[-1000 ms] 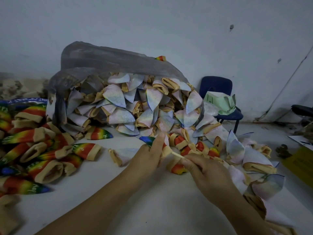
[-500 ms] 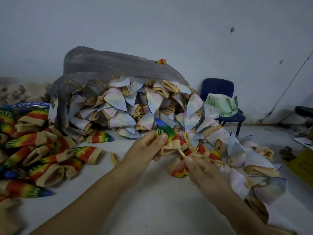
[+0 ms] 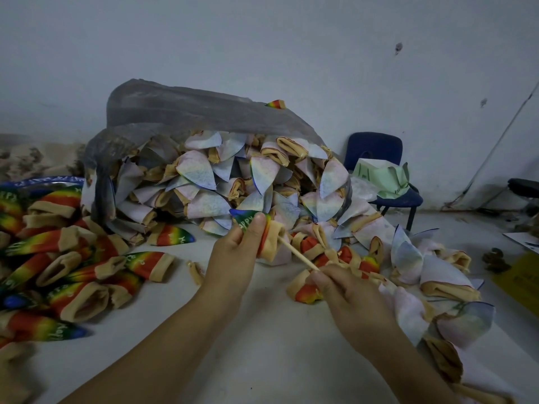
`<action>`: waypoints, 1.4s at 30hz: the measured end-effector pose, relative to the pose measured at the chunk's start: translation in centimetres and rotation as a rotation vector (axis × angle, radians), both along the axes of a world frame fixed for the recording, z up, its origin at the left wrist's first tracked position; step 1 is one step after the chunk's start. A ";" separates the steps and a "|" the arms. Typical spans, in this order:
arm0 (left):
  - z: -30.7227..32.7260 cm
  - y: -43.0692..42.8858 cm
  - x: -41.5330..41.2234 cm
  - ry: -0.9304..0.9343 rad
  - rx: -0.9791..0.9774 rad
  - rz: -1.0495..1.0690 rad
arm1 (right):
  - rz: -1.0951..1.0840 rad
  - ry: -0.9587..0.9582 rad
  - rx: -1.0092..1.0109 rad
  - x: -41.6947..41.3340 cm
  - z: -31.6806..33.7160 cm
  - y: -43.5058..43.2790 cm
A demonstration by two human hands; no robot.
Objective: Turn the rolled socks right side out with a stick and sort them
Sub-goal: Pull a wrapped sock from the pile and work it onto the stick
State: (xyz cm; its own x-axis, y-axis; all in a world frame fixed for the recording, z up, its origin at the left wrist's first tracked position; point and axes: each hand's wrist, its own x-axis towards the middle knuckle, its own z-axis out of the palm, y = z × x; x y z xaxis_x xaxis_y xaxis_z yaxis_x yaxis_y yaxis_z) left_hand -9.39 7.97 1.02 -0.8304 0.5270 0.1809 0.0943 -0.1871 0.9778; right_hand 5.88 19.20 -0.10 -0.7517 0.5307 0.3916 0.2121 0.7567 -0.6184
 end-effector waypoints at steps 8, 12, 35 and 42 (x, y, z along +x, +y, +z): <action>-0.5 0.2 -0.2 -0.244 0.175 -0.128 | 0.011 -0.038 -0.135 -0.2 -0.1 0.5; -0.5 0.1 -0.3 -0.307 0.255 -0.251 | 0.045 -0.064 -0.121 0.0 0.0 0.4; -1.1 0.2 2.9 -0.013 -0.100 -0.098 | 0.042 0.163 -0.505 -1.3 1.5 -2.1; -1.3 0.3 3.1 0.039 -0.064 -0.070 | 0.176 0.120 -0.526 -1.7 1.1 -2.4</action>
State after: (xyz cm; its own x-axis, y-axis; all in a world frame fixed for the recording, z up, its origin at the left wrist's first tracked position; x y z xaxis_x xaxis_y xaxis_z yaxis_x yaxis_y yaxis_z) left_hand -6.28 8.23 -0.32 -0.7841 0.5952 0.1759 0.1209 -0.1315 0.9839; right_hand 4.23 16.81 0.95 -0.8128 0.5484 0.1965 0.0156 0.3576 -0.9337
